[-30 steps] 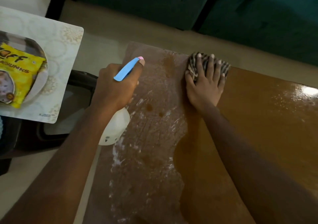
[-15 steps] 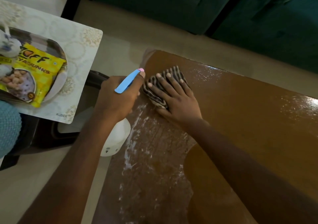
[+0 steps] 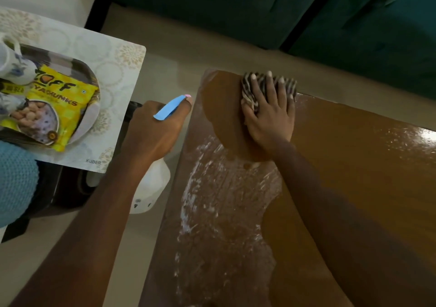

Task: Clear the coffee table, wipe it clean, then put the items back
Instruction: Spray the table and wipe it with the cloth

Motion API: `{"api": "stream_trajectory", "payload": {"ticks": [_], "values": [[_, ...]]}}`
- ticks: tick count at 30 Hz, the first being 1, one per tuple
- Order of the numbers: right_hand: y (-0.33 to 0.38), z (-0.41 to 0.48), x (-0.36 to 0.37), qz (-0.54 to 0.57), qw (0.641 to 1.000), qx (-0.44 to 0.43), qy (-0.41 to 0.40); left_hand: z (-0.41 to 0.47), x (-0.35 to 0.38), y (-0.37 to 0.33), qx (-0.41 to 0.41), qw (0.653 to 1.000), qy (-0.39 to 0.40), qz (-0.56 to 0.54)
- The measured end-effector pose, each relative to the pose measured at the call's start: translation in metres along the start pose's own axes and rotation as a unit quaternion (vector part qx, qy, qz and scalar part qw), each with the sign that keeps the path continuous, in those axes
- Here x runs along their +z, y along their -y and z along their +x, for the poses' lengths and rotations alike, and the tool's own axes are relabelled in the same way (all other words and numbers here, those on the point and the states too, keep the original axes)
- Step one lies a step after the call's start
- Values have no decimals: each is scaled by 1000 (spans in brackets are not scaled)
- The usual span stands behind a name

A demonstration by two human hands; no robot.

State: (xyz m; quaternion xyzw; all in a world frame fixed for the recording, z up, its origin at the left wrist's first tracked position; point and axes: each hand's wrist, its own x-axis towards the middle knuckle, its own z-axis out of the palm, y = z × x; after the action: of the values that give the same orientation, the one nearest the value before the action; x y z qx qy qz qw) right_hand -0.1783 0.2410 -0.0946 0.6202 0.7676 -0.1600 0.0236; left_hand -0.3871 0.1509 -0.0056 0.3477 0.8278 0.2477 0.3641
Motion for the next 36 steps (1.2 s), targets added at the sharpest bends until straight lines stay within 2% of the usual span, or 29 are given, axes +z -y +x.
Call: {"api": "stream_trajectory", "payload": {"ticks": [4, 7, 11, 14, 16, 19, 22, 27, 36], "values": [[47, 40, 1, -6, 996, -84, 27, -10, -14, 8, 26, 999, -24, -8], [74, 36, 5, -43, 984, -166, 48, -19, -23, 12, 31, 999, -33, -25], [69, -8, 17, -70, 950, -298, 62, -34, -26, 18, 53, 997, -30, -39], [42, -40, 27, -88, 936, -334, 70, -44, -20, 20, 39, 998, -11, -45], [15, -49, 25, -87, 944, -309, 75, -49, -13, 22, 26, 999, 8, -45], [-26, -59, 10, -55, 980, -187, 49, -60, -1, 25, 22, 998, 44, -31], [-52, -75, 2, -27, 995, -91, 29, -71, 9, 30, 9, 997, 76, -12], [-80, -119, 5, 6, 999, -27, 18, -92, 25, 38, 33, 993, 108, 37], [-121, -175, 9, 21, 998, 58, 14, -133, 66, 38, 14, 985, 162, 52]]}}
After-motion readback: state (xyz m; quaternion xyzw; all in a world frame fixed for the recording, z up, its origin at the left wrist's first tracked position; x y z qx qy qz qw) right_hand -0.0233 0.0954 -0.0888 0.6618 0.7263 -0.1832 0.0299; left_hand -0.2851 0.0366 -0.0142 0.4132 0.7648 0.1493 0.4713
